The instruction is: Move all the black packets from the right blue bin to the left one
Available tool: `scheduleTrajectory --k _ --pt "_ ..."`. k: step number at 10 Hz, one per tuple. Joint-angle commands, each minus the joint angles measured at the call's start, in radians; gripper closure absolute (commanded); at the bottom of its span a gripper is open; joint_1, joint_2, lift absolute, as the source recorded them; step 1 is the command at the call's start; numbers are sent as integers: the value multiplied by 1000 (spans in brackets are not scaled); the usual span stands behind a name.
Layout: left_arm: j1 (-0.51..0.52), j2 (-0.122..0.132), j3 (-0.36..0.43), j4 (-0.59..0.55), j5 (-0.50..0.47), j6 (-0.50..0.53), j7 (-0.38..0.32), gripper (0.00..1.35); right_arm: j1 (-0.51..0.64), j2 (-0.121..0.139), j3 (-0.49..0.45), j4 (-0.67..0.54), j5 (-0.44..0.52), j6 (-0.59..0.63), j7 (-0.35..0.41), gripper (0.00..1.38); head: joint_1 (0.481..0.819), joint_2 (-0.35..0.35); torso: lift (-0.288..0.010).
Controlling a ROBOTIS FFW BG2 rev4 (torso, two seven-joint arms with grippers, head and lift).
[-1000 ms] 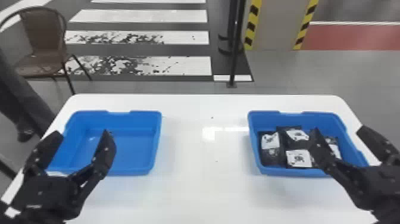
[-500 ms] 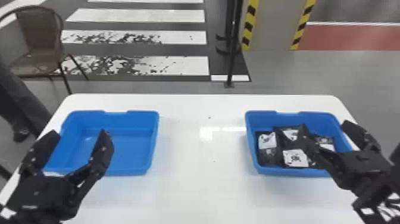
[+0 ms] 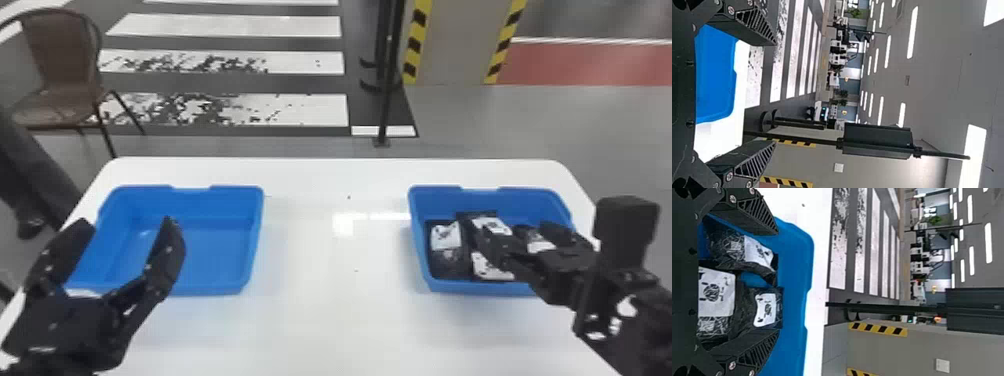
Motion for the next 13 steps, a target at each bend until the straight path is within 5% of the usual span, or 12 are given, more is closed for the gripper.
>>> scheduleTrajectory --k 1,6,13 --pt "0 0 0 0 0 0 -1 150 -58 -2 0 47 30 84 21 145 695 -27 -140" --pt "-2 0 0 0 0 3 -1 150 -198 -22 72 224 60 150 93 151 695 -29 -140" --pt "-2 0 2 2 2 3 -1 150 -282 -31 144 332 86 187 93 228 695 16 -140"
